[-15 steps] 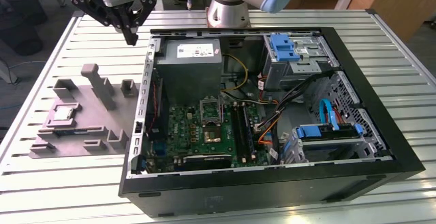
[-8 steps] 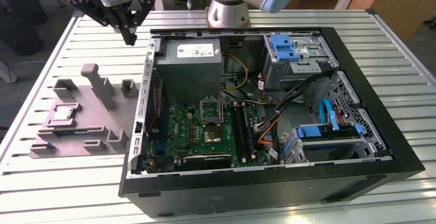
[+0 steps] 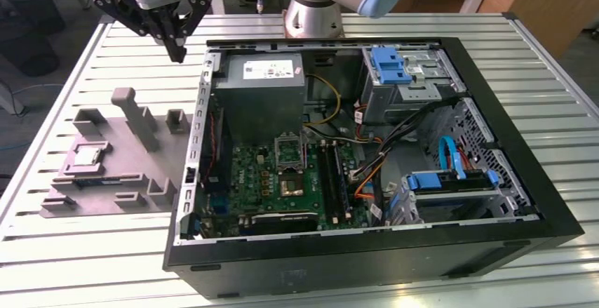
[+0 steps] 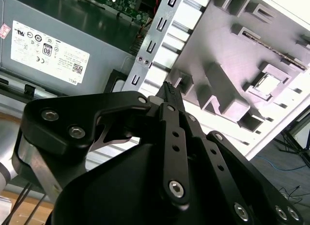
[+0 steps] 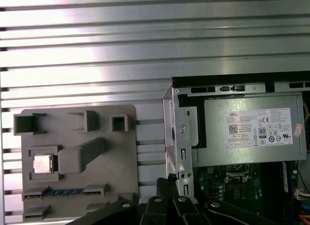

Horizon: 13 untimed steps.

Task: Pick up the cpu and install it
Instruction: 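Reach for the cpu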

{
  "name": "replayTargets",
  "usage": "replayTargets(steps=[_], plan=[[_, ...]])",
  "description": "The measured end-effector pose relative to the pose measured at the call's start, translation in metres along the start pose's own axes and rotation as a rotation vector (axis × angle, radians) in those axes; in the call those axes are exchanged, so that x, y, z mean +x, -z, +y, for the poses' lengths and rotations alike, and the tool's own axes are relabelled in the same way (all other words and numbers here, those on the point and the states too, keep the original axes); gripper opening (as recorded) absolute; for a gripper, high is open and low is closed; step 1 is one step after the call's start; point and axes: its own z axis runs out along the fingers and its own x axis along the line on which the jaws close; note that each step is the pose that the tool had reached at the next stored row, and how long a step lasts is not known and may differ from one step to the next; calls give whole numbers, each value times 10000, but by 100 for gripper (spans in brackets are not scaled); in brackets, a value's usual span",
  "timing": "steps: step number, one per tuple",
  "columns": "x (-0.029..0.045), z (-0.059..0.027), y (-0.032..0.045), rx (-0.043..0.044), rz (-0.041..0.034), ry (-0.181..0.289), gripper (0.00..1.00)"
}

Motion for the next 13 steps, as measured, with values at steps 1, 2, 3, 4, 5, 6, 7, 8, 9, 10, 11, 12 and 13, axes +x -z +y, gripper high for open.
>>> replayTargets(steps=[1,2,3,4,5,6,7,8,9,10,11,12,13], plan=[[3,0,0,0,0,0,11],[5,0,0,0,-1,0,11],[7,-1,0,0,0,0,11],[9,-1,0,0,-1,0,11],[12,-1,0,0,0,0,11],[20,-1,1,0,0,-1,11],[21,-2,0,0,0,0,11],[23,-2,0,0,0,0,11],[24,-2,0,0,-1,0,11],[25,-2,1,1,0,0,11],[26,-2,1,0,0,0,11],[28,-2,1,0,0,0,11],[30,-2,1,0,0,0,11]])
